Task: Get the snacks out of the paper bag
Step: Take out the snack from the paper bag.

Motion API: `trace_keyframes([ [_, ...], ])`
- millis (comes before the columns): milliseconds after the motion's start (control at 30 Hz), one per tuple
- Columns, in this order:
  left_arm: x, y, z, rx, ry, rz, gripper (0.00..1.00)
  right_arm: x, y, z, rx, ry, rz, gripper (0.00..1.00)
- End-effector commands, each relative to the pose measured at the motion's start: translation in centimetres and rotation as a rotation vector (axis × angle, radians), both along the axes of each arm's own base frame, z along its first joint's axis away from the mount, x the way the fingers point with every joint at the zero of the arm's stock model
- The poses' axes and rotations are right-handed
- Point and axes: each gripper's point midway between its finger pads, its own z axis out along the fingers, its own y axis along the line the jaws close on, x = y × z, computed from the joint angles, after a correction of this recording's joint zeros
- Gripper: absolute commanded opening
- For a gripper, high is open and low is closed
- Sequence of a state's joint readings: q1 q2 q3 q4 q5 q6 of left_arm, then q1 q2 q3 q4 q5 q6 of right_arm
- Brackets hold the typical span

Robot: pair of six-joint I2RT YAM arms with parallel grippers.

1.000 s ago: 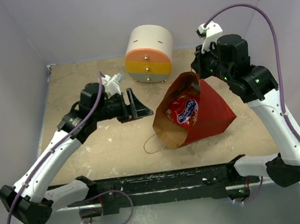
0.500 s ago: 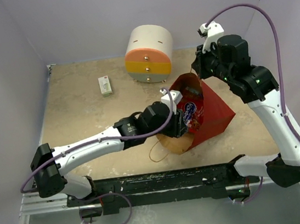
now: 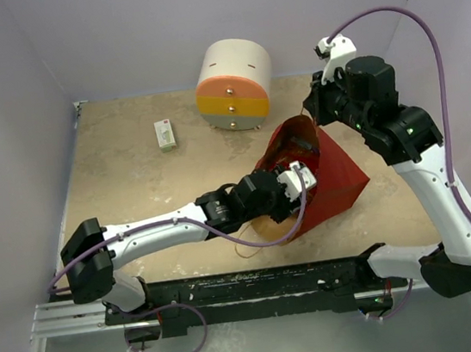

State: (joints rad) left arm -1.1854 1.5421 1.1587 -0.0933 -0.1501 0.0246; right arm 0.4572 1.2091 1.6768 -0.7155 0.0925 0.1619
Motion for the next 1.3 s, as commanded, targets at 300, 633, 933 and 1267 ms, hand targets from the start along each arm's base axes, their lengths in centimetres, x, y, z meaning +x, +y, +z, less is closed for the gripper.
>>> trace_keyframes([
  [300,1.8,-1.8,-3.3,0.139,-0.261,-0.316,0.76,0.0,-0.2,5.8,0.078,-0.176,-0.004,0.0],
  [633,2.9,-2.8,-5.3,0.187,-0.346,-0.315,0.98,0.7,0.4,5.7,0.059,-0.164,0.014,0.0],
  [933,4.6,-4.7,-6.7,0.222,-0.423,-0.316,0.99,0.8,0.9,5.4,0.068,-0.155,0.036,0.01],
  [1267,7.3,-5.3,-4.7,0.18,-0.413,-0.233,0.56,0.3,0.6,5.6,0.067,-0.161,0.036,0.02],
])
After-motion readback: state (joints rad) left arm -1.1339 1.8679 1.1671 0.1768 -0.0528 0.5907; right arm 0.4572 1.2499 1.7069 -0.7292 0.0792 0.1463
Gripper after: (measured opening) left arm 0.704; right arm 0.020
